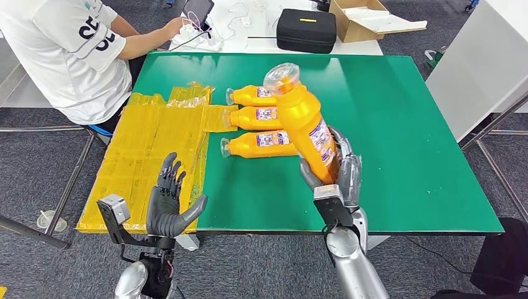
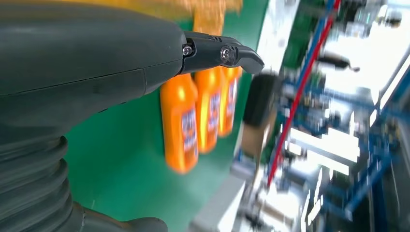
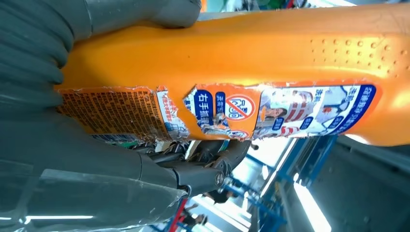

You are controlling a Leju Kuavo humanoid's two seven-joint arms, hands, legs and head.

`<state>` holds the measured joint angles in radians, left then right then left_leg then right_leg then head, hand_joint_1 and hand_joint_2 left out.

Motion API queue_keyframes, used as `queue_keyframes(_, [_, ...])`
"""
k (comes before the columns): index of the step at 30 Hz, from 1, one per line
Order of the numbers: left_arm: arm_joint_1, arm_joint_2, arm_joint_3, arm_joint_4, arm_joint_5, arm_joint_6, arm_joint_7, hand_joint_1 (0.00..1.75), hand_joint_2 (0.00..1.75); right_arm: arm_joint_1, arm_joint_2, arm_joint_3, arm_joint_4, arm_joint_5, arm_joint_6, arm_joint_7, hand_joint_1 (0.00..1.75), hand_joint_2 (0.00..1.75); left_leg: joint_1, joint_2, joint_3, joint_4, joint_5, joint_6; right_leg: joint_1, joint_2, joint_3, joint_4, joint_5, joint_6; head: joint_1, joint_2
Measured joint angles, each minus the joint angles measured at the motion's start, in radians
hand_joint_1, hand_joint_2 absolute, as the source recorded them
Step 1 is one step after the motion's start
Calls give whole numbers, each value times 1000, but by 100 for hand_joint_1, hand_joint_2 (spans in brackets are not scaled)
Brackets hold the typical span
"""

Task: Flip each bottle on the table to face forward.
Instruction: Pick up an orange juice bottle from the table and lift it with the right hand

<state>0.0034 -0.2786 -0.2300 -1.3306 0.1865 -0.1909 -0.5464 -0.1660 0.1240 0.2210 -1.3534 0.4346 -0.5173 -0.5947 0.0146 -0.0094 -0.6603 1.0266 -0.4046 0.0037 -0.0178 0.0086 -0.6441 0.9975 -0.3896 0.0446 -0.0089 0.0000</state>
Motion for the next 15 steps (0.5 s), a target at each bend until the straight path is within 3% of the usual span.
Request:
queue_keyframes(6, [-31, 9, -30, 9, 24, -63, 21, 0, 175, 11, 62, 49, 125, 83, -25, -60, 175, 175, 0, 0, 0, 0, 0, 0, 0, 0, 0, 0, 0, 0, 0, 0])
queue_keyframes(15, [-68, 15, -44, 61, 17, -72, 32, 0, 175, -7, 137, 169, 317, 135, -68, -65, 175, 175, 0, 0, 0, 0, 0, 0, 0, 0, 0, 0, 0, 0, 0, 0])
